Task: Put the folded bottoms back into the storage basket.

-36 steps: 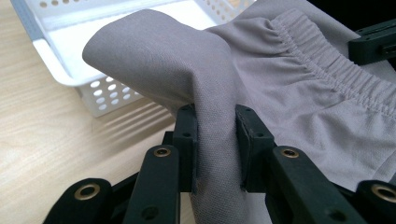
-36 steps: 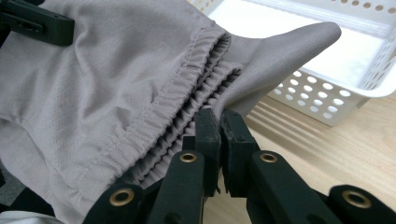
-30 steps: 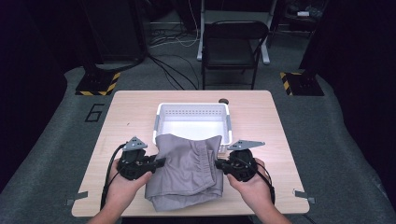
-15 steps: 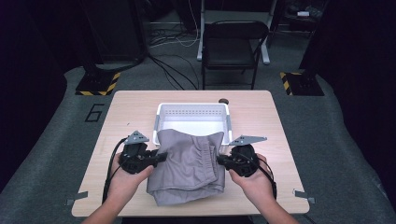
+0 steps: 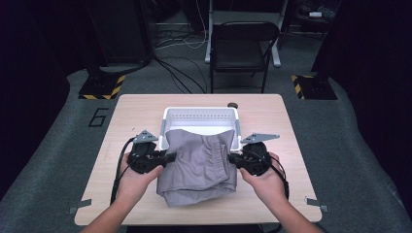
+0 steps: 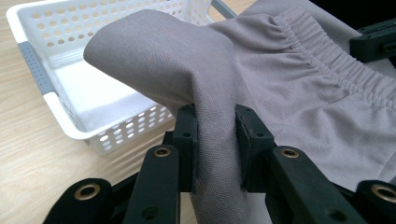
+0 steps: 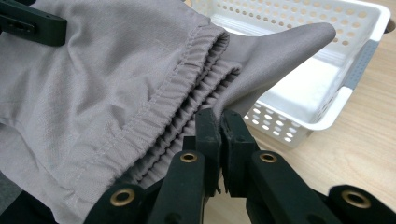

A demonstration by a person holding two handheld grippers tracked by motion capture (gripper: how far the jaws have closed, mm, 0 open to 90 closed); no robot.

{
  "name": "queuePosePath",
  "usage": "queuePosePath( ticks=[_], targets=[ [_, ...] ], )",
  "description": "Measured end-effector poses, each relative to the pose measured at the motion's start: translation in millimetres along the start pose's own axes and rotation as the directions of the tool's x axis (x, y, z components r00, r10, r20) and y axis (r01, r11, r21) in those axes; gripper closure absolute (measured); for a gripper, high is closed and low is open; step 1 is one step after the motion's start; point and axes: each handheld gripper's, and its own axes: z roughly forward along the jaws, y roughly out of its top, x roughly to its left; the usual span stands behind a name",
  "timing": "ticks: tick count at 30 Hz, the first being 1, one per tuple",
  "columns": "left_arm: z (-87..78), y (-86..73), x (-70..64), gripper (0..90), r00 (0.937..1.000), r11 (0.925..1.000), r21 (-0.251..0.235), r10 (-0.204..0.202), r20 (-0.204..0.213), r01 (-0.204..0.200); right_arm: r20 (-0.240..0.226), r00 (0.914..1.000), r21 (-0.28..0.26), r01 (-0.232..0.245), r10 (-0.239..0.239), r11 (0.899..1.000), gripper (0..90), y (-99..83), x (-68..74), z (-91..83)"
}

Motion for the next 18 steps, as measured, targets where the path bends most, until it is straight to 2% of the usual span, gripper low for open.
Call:
queuePosePath(
  ticks=[3, 9, 13, 18],
  targets=[
    [2.8, 5.7, 1.6, 72.2, 1.0, 0.9999, -0.013, -0.007, -0.002, 0.007, 0.013, 0.9999, -0.002, -0.004, 0.004, 1.0, 87.1, 4.1, -3.0, 1.4],
    [5.4, 20.0, 4.5, 72.2, 0.9999, 0.9995, -0.029, 0.011, -0.013, -0.011, 0.02, 0.9998, -0.003, 0.007, -0.007, 1.0, 87.2, 13.1, -10.9, 3.7],
    [7.1, 28.7, 6.7, 72.1, 0.9997, 0.9996, -0.023, 0.017, -0.015, -0.017, 0.021, 0.9998, -0.005, -0.007, 0.007, 1.0, 87.2, 19.4, -15.7, 4.1],
    [12.0, 38.3, 10.2, 72.1, 0.9996, 0.9996, -0.018, 0.02, -0.02, -0.021, 0.03, 0.9995, -0.001, 0.002, -0.002, 1.0, 87.2, 26.4, -20.2, 6.2]
  ],
)
